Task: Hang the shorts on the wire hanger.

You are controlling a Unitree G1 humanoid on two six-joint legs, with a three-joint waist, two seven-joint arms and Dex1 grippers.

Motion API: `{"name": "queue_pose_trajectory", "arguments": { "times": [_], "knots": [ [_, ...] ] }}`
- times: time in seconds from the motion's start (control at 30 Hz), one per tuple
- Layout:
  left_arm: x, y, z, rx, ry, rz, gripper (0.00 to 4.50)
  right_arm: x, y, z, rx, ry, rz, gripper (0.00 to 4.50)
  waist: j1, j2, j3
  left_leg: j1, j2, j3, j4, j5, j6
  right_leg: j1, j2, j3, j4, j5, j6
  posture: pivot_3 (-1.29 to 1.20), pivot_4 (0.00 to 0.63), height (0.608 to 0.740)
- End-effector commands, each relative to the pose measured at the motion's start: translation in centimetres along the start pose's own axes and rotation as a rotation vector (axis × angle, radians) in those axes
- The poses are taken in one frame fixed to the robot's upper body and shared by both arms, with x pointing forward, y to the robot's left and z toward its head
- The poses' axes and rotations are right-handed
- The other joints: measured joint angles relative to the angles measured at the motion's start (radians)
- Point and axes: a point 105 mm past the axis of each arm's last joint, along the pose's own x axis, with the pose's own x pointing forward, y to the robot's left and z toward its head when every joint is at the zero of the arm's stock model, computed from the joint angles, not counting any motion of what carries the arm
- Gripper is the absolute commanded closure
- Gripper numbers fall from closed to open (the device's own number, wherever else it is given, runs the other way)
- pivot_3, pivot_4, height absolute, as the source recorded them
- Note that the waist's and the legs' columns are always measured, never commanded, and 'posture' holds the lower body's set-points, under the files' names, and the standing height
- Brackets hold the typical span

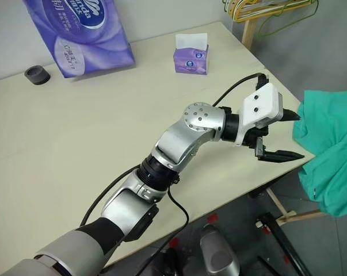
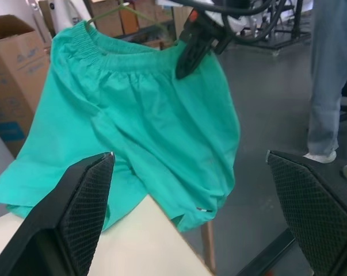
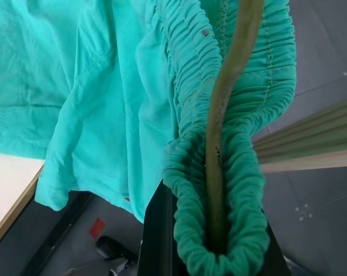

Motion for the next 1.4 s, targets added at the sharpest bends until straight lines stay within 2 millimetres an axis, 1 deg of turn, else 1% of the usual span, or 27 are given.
{"name": "queue_pose_trajectory", "arguments": {
  "times": [0.03,0.1,0.23,0.43,0.5,0.57,0.63,0.77,0.83,0.87,0.9,0.97,1.0,1.03,1.07,1.13,1.17,1.2,1.27,1.3,1.37,1.4],
  "knots": [
    [0.6,-0.4,2.5,0.042,-0.076,-0.036,0.0,-0.6,-0.6,0.6,0.022,-0.05,-0.03,3.93,0.0,0.0,0.0,0.0,0.0,0.0,0.0,0.0,0.0,0.0,0.0,0.0,0.0,0.0,0.0,-0.52,0.276,0.74],
    [0.7,-0.5,2.6,0.043,-0.081,-0.037,0.0,-0.7,-0.7,0.7,0.027,-0.064,-0.043,3.43,0.0,0.001,0.0,0.0,0.0,0.001,0.0,0.0,0.0,0.0,0.0,0.001,0.0,0.0,0.0,-0.52,0.274,0.74],
    [0.9,-0.6,3.0,0.044,-0.092,-0.04,0.0,-1.0,-0.7,1.2,0.021,-0.094,-0.052,2.09,-0.002,0.002,-0.001,0.0,-0.001,0.003,0.0,0.0,0.0,-0.001,-0.001,0.004,0.001,0.0,0.0,-0.52,0.268,0.74],
    [1.1,-0.7,3.2,0.058,-0.098,-0.044,0.0,-2.7,-0.2,2.5,-0.011,-0.214,-0.065,0.1,-0.007,0.004,-0.002,0.001,-0.002,0.005,0.0,0.0,0.0,-0.001,-0.001,0.006,0.001,0.002,0.003,-0.52,0.256,0.74],
    [1.1,-0.7,3.2,0.063,-0.099,-0.045,0.0,-3.8,0.2,2.7,-0.102,-0.245,-0.097,0.04,-0.007,0.005,-0.003,0.001,-0.002,0.005,0.0,0.0,0.0,-0.001,-0.001,0.006,0.001,0.002,0.003,-0.53,0.254,0.74],
    [1.2,-0.7,3.3,0.068,-0.101,-0.046,0.0,-4.8,-0.1,3.1,-0.127,-0.29,-0.145,0.04,-0.008,0.005,-0.003,0.001,-0.002,0.004,0.0,0.0,0.0,-0.001,-0.001,0.006,0.001,0.002,0.003,-0.53,0.251,0.74],
    [1.2,-0.8,3.3,0.073,-0.102,-0.049,0.0,-5.8,-0.2,3.6,-0.107,-0.353,-0.167,0.04,-0.01,0.006,-0.003,0.001,-0.003,0.005,0.0,0.0,0.0,-0.001,-0.002,0.007,0.001,0.001,0.004,-0.54,0.248,0.74],
    [1.3,-0.8,3.1,0.079,-0.1,-0.052,0.0,-7.8,1.5,5.0,-0.173,-0.466,-0.171,0.04,-0.027,0.006,-0.004,0.001,-0.005,0.006,0.001,0.0,0.001,-0.001,-0.004,0.008,0.001,0.002,0.005,-0.55,0.241,0.74],
    [1.3,-0.7,2.9,0.085,-0.095,-0.052,0.0,-8.4,2.2,5.5,-0.192,-0.505,-0.164,0.04,-0.031,0.006,-0.003,0.001,-0.005,0.006,0.001,0.0,0.001,-0.001,-0.004,0.008,0.001,0.002,0.005,-0.55,0.24,0.74],
    [1.3,-0.7,2.8,0.088,-0.093,-0.051,0.0,-8.8,2.7,5.8,-0.206,-0.528,-0.162,0.04,-0.033,0.007,-0.004,0.001,-0.005,0.006,0.001,0.0,0.001,-0.001,-0.004,0.008,0.001,0.002,0.005,-0.55,0.238,0.74],
    [1.2,-0.6,2.8,0.09,-0.09,-0.048,0.0,-9.3,3.6,6.3,-0.232,-0.559,-0.143,0.04,-0.037,0.007,-0.004,0.001,-0.006,0.006,0.001,0.0,0.001,-0.001,-0.005,0.008,0.001,0.002,0.005,-0.55,0.236,0.74],
    [1.1,-0.5,2.5,0.089,-0.084,-0.042,0.0,-10.3,6.1,7.1,-0.306,-0.619,-0.086,0.04,-0.049,0.009,-0.005,0.001,-0.006,0.007,0.001,0.0,0.001,-0.001,-0.005,0.009,0.002,0.002,0.005,-0.54,0.229,0.74],
    [1.0,-0.4,2.3,0.088,-0.08,-0.04,0.0,-10.3,7.5,7.2,-0.327,-0.639,-0.035,0.04,-0.052,0.011,-0.006,0.001,-0.006,0.007,0.001,0.0,0.002,-0.001,-0.005,0.009,0.002,0.002,0.005,-0.54,0.225,0.74],
    [0.9,-0.3,2.2,0.086,-0.076,-0.037,0.0,-10.0,8.7,7.0,-0.339,-0.641,0.027,0.04,-0.057,0.011,-0.007,0.002,-0.006,0.007,0.001,0.0,0.002,-0.001,-0.005,0.009,0.002,0.002,0.005,-0.54,0.223,0.74],
    [0.7,-0.2,1.9,0.084,-0.068,-0.031,0.0,-9.5,10.4,6.4,-0.372,-0.631,0.107,0.04,-0.06,0.011,-0.008,0.002,-0.006,0.007,0.001,0.0,0.002,-0.001,-0.005,0.009,0.002,0.002,0.006,-0.53,0.217,0.74],
    [0.0,0.2,1.1,0.08,-0.043,-0.008,0.0,-8.6,13.1,4.7,-0.466,-0.586,0.225,0.04,-0.06,0.01,-0.011,0.002,-0.005,0.006,0.001,0.001,0.002,-0.001,-0.004,0.009,0.002,0.003,0.007,-0.52,0.206,0.74],
    [-0.2,0.3,0.8,0.079,-0.033,0.002,0.0,-8.4,14.0,4.1,-0.496,-0.573,0.262,0.04,-0.06,0.012,-0.013,0.002,-0.005,0.006,0.001,0.001,0.003,-0.001,-0.004,0.009,0.003,0.003,0.007,-0.51,0.2,0.74],
    [-1.0,0.8,0.0,0.069,-0.007,0.029,0.0,-7.8,15.1,3.1,-0.518,-0.558,0.308,0.04,-0.058,0.014,-0.015,0.002,-0.005,0.007,0.002,0.001,0.003,-0.001,-0.005,0.009,0.003,0.004,0.008,-0.5,0.192,0.74],
    [-3.3,1.9,-2.2,0.035,0.065,0.112,0.0,-6.7,17.9,0.9,-0.562,-0.545,0.415,0.04,-0.058,0.014,-0.02,0.002,-0.006,0.007,0.002,0.001,0.003,-0.001,-0.006,0.01,0.003,0.004,0.008,-0.48,0.175,0.74],
    [-4.3,2.3,-3.1,0.016,0.093,0.144,0.0,-6.2,18.7,0.1,-0.573,-0.539,0.438,0.04,-0.058,0.015,-0.028,0.002,-0.006,0.007,0.001,0.001,0.003,-0.001,-0.006,0.009,0.004,0.005,0.009,-0.45,0.164,0.74],
    [-6.6,3.3,-5.0,0.002,0.161,0.237,0.0,-5.5,20.6,-1.0,-0.558,-0.578,0.507,0.04,-0.05,0.02,-0.035,0.002,-0.005,0.005,0.002,0.001,0.003,-0.002,-0.005,0.008,0.006,0.008,0.006,-0.43,0.15,0.74],
    [-7.9,3.8,-6.0,-0.02,0.196,0.282,0.0,-5.1,21.3,-1.4,-0.575,-0.593,0.509,0.04,-0.046,0.02,-0.037,0.002,-0.006,0.005,0.003,0.001,0.003,-0.002,-0.006,0.008,0.007,0.009,0.006,-0.42,0.146,0.74]
  ]
}}
